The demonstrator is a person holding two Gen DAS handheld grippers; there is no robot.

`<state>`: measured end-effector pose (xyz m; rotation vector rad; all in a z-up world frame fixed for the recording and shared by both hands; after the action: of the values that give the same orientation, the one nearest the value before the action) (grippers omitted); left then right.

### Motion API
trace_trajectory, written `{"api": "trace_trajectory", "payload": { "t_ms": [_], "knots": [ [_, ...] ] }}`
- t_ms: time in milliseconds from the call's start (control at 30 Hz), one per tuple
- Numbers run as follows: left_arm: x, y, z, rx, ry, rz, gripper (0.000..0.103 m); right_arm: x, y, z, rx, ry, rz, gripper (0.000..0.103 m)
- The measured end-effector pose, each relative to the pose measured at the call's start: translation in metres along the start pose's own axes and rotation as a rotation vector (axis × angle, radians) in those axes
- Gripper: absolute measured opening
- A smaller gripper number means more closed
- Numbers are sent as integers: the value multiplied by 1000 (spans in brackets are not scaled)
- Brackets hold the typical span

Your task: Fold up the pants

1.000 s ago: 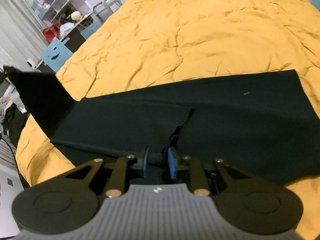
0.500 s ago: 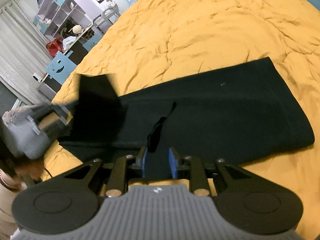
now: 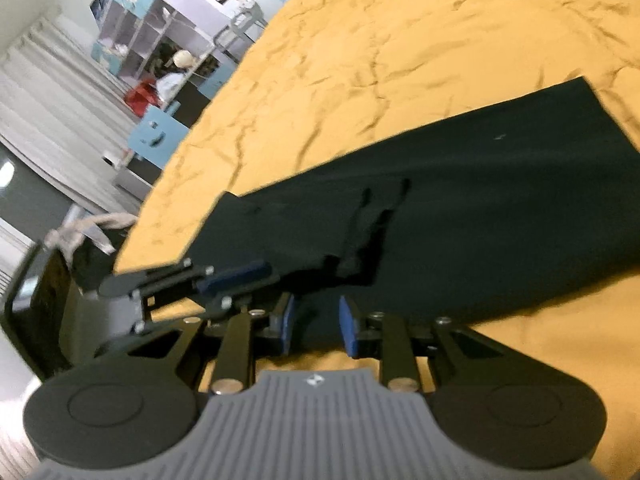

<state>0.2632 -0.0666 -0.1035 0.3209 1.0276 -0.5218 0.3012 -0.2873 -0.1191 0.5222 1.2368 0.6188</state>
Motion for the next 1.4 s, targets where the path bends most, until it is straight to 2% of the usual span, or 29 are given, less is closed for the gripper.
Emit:
{"api": "trace_trajectory", "payload": {
  "t_ms": [67,200,267,400,533,600,633,733,867,933,967,1033,1100,1200,1233,1267,1300,1400],
  "knots": [
    [-6,12,-3,-55,-8,23,31,6,0,9,33,-8,36,22],
    [-12,59,-18,-215,-8,148,31,24,-5,31,99,-3,58,22],
    [-16,78,-21,-287,-14,182,31,35,-12,37,155,14,64,22],
    [-22,113,-31,-429,-51,201,31,55,-31,44,273,34,95,22],
    [-18,131,-41,-511,-57,209,31,80,-45,47,353,69,121,20],
    [-12,139,-43,-550,-52,204,31,88,-47,50,380,76,151,10],
    [-14,136,-50,-561,-50,205,31,90,-46,50,382,73,156,0],
    [-13,137,-56,-576,-40,212,31,81,-32,57,325,37,151,0],
    [-11,140,-58,-583,-26,219,31,43,11,65,129,-76,126,0],
    [-10,139,-59,-577,-21,217,31,32,24,61,8,-123,41,0],
    [-9,139,-59,-571,-16,219,31,37,21,59,-7,-105,-9,0],
    [-4,138,-58,-561,0,222,31,59,-3,54,83,-16,-52,0],
    [-1,136,-59,-558,15,232,31,73,-22,47,165,26,-23,0],
    [0,134,-60,-544,30,236,31,75,-30,48,208,16,24,2],
    [1,135,-61,-541,33,238,31,74,-30,51,209,10,30,8],
    [2,135,-61,-539,37,237,31,73,-30,53,213,2,34,18],
    [2,136,-61,-539,40,236,31,71,-32,57,221,-9,41,22],
    [4,137,-59,-543,42,236,31,75,-38,68,254,-16,53,23]
  ]
}}
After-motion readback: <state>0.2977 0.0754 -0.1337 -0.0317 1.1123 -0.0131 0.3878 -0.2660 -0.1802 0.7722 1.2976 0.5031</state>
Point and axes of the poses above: each gripper's, at about its wrist camera, not at the fingertips, and x roughly the way its jaws point, y to its left, z to its top, the point moved 3 cm from there along x, roughly the way its jaws point, and after that the axes turned 15 degrees about y, right-handed, at the moved point
